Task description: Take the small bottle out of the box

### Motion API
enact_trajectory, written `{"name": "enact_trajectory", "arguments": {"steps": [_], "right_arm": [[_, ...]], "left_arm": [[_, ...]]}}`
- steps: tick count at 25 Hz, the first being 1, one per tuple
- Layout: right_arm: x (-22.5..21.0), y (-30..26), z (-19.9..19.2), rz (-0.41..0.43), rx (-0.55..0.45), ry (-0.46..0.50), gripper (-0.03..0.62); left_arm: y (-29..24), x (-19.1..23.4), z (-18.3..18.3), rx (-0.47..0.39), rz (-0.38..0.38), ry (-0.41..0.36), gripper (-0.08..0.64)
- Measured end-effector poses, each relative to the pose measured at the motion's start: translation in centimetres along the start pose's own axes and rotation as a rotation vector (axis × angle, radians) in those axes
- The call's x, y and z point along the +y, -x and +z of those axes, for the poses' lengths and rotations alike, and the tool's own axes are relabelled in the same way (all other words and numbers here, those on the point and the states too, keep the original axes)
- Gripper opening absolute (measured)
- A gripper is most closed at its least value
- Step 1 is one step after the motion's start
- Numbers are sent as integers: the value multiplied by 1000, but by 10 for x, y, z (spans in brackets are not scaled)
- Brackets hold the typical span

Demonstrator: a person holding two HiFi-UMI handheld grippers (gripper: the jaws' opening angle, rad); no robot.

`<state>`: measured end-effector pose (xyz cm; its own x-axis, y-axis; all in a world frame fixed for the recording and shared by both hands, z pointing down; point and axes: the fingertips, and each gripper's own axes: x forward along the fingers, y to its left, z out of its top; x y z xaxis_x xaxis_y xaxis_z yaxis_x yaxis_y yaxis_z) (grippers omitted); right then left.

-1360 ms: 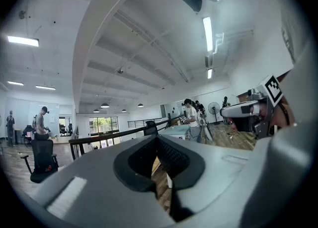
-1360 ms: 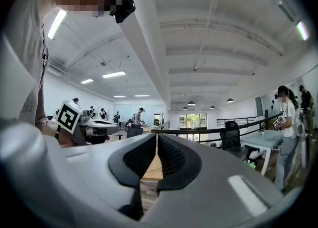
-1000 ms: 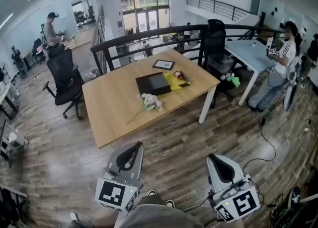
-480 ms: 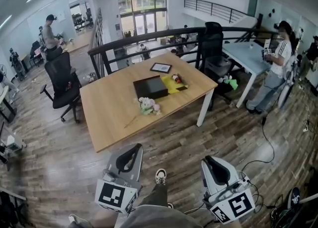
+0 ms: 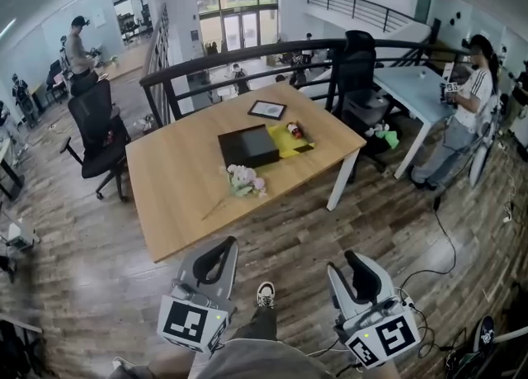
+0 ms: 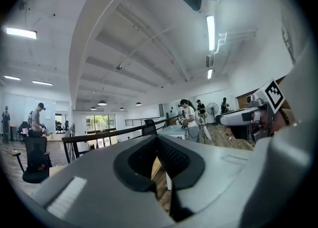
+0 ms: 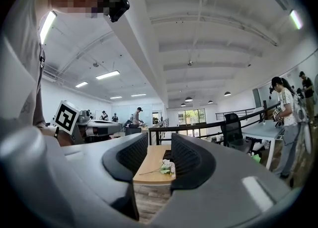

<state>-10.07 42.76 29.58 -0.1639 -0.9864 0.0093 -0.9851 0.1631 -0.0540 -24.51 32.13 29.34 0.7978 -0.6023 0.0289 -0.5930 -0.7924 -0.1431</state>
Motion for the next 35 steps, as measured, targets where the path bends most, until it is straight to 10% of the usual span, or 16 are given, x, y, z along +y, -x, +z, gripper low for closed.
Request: {"name": "enact_trajectory", "arguments": {"steps": [35], "right_arm": [[-171,-337,-6,-94,127,0,129]], "left_arm": [[-305,200,-41,58,-102,83,0]]}}
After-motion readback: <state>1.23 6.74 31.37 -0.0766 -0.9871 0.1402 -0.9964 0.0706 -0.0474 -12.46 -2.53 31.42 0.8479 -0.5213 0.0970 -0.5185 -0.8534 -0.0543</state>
